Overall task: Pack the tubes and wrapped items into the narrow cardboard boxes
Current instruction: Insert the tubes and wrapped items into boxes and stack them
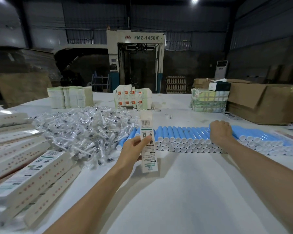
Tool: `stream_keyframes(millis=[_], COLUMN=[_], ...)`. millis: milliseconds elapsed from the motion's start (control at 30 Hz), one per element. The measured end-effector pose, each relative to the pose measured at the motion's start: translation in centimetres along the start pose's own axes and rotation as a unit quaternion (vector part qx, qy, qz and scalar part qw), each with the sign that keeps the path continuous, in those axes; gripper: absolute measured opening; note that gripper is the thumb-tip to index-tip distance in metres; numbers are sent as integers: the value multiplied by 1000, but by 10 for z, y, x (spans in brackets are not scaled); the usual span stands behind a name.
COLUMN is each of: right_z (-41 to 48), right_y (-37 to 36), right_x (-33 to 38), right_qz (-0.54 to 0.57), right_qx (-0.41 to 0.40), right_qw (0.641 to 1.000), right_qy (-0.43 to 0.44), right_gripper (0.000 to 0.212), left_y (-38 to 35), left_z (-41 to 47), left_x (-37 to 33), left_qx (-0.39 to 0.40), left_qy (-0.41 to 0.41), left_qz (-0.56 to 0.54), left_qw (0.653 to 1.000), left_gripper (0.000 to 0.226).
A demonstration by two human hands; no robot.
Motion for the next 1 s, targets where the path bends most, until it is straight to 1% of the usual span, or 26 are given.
stream_keyframes(millis=[67,133,167,200,233,267,333,400,433,467,500,533,567,600,633,667,767,833,900,1000], right_z=[0,-1,-4,-10,-19,-30,-61,-96,-112,-124,-133,-140,-144,-147,-148,-148,-142,-136,-132,-132], right_y=[2,8,13,20,29,37,56,76,86,95,104,112,119,124,128,130,125,118,111,106], right_x=[5,7,7,7,8,10,18,30,36,41,46,50,55,59,63,67,78,82,88,101], right_qz=[-1,53,113,201,305,414,594,723,771,806,827,840,847,850,843,829,758,710,673,623], right_qx=[-1,-23,-32,-37,-46,-55,-62,-59,-52,-45,-42,-40,-36,-31,-30,-33,-23,4,46,110], right_qw=[1000,998,993,978,949,905,791,660,593,534,491,464,445,437,448,477,597,659,695,729], right_qy=[17,28,35,43,58,80,136,196,226,251,269,280,288,294,295,290,262,249,248,259], right_gripper=[19,23,25,23,18,14,15,12,13,16,19,24,30,36,39,39,43,45,38,17], left_y=[1,1,1,1,0,-2,-7,-15,-19,-24,-28,-32,-35,-38,-41,-43,-43,-41,-39,-41], left_z=[-1,-2,-3,-4,-4,-5,-5,-6,-8,-9,-10,-11,-12,-13,-14,-15,-16,-16,-16,-18], left_x=[-1,-3,-4,-5,-5,-6,-8,-11,-12,-12,-12,-11,-10,-9,-9,-9,-13,-13,-12,-12], left_qx=[-4,-1,2,6,12,18,37,59,72,84,93,100,107,115,122,128,129,125,121,122], left_qy=[-2,-7,-9,-9,-10,-10,-11,-15,-16,-18,-18,-17,-17,-18,-21,-24,-32,-32,-31,-35], left_qz=[-2,1,4,7,9,15,32,47,54,61,69,78,84,89,90,88,82,84,92,96], left_qw=[1000,1000,1000,1000,1000,1000,999,997,996,994,993,992,990,989,988,988,988,988,988,987], left_gripper=[24,23,23,21,20,18,16,17,20,25,31,35,34,31,28,27,30,24,20,18])
Point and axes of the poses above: each hand's wrist, its own z-axis towards the middle knuckle, its own y-axis out of the back of the hand, x = y × z, the point moved 10 cm from there along z, towards the middle knuckle, and after that the axes turned 11 degrees about x, right-handed, at the moved point
